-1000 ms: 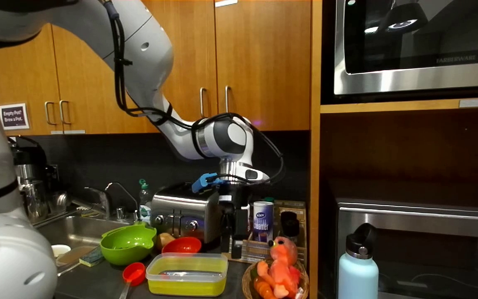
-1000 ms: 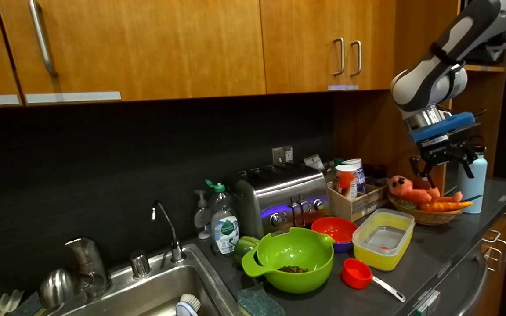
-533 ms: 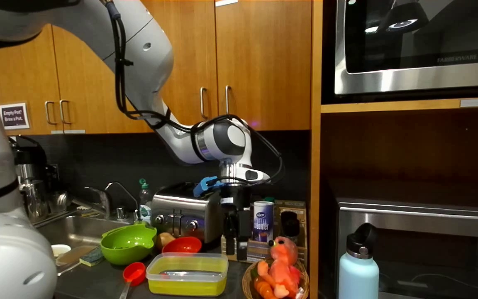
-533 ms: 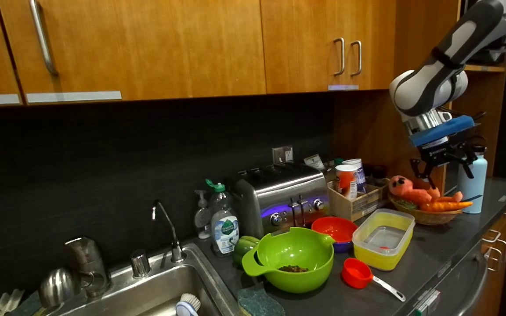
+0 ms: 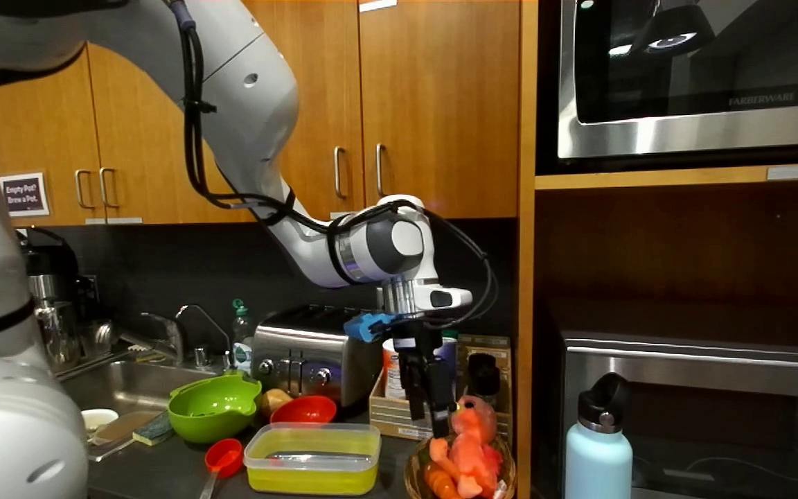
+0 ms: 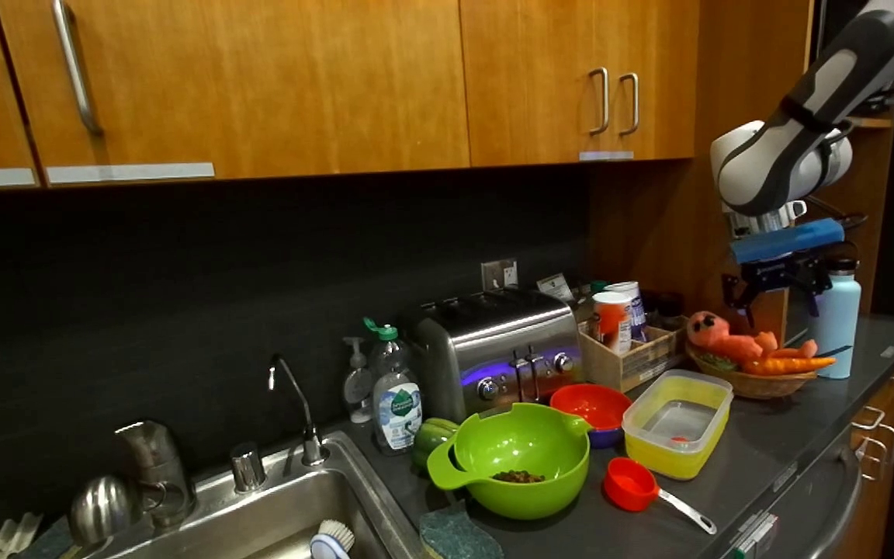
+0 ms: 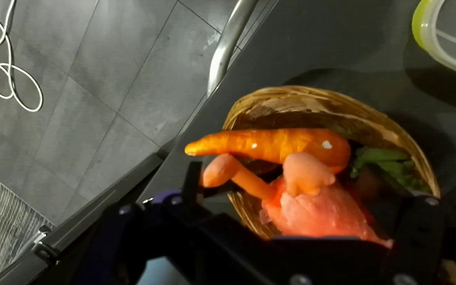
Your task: Put the orange doll in the yellow bowl
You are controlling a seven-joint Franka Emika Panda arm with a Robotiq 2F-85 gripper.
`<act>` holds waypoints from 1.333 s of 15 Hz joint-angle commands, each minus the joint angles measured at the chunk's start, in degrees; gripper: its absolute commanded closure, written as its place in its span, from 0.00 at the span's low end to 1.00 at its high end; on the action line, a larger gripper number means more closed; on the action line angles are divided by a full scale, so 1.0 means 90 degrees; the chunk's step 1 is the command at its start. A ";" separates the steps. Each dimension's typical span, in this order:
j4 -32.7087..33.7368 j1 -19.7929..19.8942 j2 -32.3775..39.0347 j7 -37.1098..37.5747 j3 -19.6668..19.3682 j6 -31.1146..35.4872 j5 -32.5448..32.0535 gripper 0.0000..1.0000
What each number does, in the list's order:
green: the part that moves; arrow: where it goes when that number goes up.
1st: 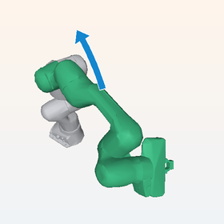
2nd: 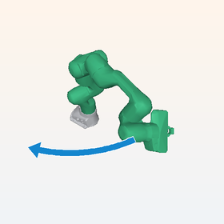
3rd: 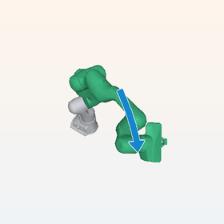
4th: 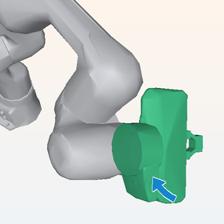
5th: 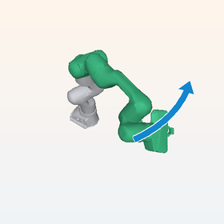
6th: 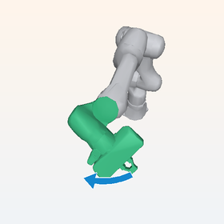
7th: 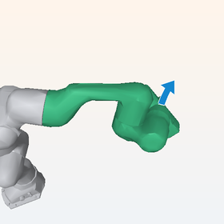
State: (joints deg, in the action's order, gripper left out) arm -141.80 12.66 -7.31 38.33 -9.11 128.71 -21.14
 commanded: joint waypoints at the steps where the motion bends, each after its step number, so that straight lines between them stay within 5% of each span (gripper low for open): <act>1: 0.0016 0.0199 0.0250 -0.0086 -0.0127 0.0410 -0.0246 0.00; 12: 0.0419 -0.0024 0.1441 -0.1190 -0.0272 0.0296 0.0391 0.00; 14: 0.0538 -0.0092 0.1597 -0.1323 -0.0283 0.0265 0.0469 0.26; 20: 0.0717 -0.0211 0.1795 -0.1436 -0.0328 0.0175 0.0527 0.73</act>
State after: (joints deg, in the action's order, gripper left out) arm -137.21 11.59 7.68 27.53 -11.36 131.75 -17.48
